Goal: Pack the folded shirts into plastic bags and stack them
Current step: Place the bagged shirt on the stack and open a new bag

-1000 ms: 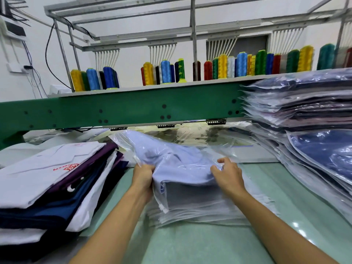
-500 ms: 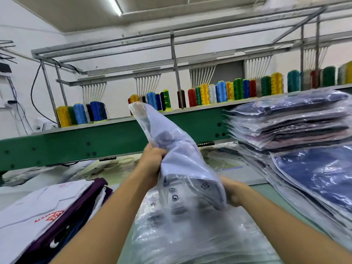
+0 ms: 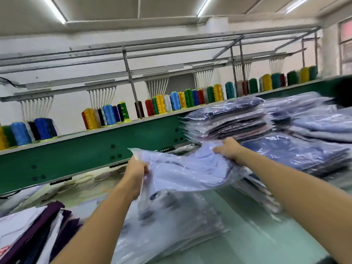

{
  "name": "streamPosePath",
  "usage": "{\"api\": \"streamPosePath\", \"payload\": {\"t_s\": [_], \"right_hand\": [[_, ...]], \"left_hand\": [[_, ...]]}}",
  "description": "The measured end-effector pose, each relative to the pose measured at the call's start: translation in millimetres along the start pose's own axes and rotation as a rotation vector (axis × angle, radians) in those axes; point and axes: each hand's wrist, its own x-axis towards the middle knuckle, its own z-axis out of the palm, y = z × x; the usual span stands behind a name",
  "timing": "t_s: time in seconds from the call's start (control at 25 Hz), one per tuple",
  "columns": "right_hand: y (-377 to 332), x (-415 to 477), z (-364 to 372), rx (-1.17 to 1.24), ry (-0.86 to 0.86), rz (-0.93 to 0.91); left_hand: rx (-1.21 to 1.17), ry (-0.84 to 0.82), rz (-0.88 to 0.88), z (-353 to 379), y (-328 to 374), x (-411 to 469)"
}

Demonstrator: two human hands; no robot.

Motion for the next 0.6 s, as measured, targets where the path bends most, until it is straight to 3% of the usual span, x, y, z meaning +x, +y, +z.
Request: {"api": "streamPosePath", "payload": {"t_s": [0.24,0.6], "right_hand": [[20.6,0.9,-89.0,-0.166,0.186,-0.014],[77.3,60.3,-196.9,-0.761,0.425,0.106]], "left_hand": [[-0.045,-0.048,-0.022,73.3,-7.2,-7.0],[-0.158,-0.358,-0.009,202.8,-10.6,-0.3]]}}
